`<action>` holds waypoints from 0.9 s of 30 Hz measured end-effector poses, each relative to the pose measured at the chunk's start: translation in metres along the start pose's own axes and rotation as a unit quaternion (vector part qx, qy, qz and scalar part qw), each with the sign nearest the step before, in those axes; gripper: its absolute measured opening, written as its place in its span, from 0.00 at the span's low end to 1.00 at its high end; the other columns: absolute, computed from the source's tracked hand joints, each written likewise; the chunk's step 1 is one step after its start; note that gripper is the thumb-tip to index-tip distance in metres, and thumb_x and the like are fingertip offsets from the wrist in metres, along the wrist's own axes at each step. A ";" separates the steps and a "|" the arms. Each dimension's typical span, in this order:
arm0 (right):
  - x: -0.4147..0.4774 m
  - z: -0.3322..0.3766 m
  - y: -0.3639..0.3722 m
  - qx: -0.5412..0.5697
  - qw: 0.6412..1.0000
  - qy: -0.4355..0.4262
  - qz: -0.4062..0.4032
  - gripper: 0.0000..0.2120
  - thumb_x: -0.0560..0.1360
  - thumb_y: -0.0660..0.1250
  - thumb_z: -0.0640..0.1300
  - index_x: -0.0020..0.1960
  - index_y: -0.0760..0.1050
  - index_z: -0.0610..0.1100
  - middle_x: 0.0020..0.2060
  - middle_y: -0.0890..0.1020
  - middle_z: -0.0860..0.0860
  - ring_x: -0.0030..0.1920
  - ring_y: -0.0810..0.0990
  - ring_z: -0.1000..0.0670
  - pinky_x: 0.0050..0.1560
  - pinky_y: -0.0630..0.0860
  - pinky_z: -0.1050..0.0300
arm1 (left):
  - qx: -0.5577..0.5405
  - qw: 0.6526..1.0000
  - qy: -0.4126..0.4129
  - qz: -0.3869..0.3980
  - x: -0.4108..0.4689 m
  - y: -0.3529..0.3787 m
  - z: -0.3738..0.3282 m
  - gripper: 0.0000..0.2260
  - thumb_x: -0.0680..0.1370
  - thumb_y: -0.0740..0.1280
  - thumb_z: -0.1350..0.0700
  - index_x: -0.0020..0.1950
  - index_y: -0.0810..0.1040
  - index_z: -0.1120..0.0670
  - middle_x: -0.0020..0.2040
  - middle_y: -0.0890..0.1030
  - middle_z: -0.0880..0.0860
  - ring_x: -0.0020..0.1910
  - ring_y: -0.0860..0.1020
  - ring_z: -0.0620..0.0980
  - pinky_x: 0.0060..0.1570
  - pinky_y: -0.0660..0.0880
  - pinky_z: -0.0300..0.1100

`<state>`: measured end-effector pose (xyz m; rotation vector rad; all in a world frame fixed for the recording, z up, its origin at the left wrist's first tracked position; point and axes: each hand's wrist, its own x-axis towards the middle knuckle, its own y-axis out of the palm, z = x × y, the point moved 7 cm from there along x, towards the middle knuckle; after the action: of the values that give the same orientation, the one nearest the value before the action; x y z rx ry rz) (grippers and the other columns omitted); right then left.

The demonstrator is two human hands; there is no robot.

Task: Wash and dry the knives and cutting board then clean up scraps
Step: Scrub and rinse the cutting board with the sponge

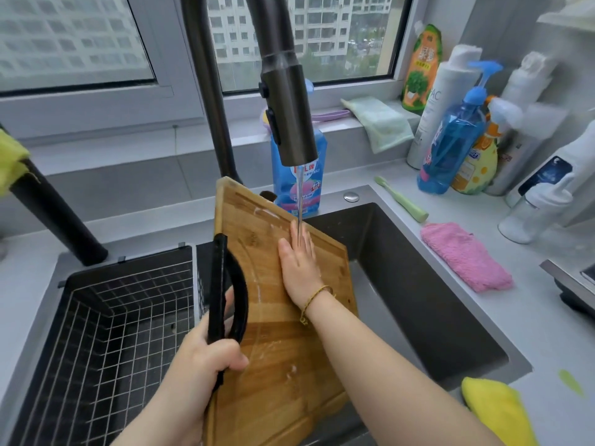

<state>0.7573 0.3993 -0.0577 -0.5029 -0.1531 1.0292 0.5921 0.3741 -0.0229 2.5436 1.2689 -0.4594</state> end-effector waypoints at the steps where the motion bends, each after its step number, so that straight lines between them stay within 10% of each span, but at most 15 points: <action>1: 0.002 0.000 -0.006 0.012 1.000 -0.002 -0.011 0.24 0.81 0.44 0.51 0.75 0.43 0.49 0.75 0.44 0.54 0.75 0.40 0.53 0.74 0.39 0.53 | 0.014 1.000 0.003 0.010 0.001 0.003 0.001 0.34 0.47 0.62 0.66 0.49 0.74 0.41 0.51 0.80 0.45 0.51 0.77 0.45 0.42 0.71 0.39; 7: 0.002 -0.031 -0.046 0.037 0.990 0.120 -0.069 0.23 0.82 0.42 0.47 0.75 0.45 0.42 0.76 0.46 0.47 0.75 0.43 0.49 0.74 0.41 0.55 | 0.059 0.997 0.014 0.044 0.001 0.017 0.001 0.33 0.51 0.59 0.68 0.50 0.73 0.41 0.45 0.79 0.39 0.46 0.75 0.36 0.39 0.68 0.35; 14: -0.011 0.030 -0.050 0.073 0.992 -0.047 -0.088 0.22 0.82 0.43 0.49 0.75 0.48 0.50 0.75 0.48 0.53 0.75 0.43 0.53 0.73 0.37 0.53 | 0.105 0.990 0.023 0.096 -0.001 0.020 -0.002 0.34 0.52 0.60 0.67 0.53 0.73 0.42 0.37 0.83 0.38 0.38 0.80 0.33 0.32 0.73 0.28; 20: -0.010 0.000 -0.055 -0.002 0.994 0.071 -0.082 0.21 0.82 0.41 0.45 0.74 0.54 0.42 0.75 0.51 0.48 0.76 0.46 0.49 0.74 0.41 0.49 | 0.107 0.989 0.032 0.096 -0.008 0.016 -0.005 0.34 0.52 0.60 0.67 0.53 0.73 0.42 0.39 0.83 0.40 0.37 0.80 0.33 0.30 0.72 0.26; 27: -0.007 0.024 -0.036 0.026 0.995 -0.019 -0.091 0.22 0.81 0.41 0.51 0.75 0.50 0.51 0.75 0.50 0.53 0.75 0.45 0.52 0.73 0.38 0.50 | 0.102 0.990 0.035 0.095 -0.011 0.006 -0.004 0.34 0.52 0.60 0.66 0.54 0.73 0.41 0.40 0.83 0.39 0.41 0.81 0.38 0.34 0.73 0.31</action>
<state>0.7733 0.3868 -0.0190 -0.4142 -0.2028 0.8628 0.5915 0.3644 -0.0148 2.8411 1.0340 -0.4858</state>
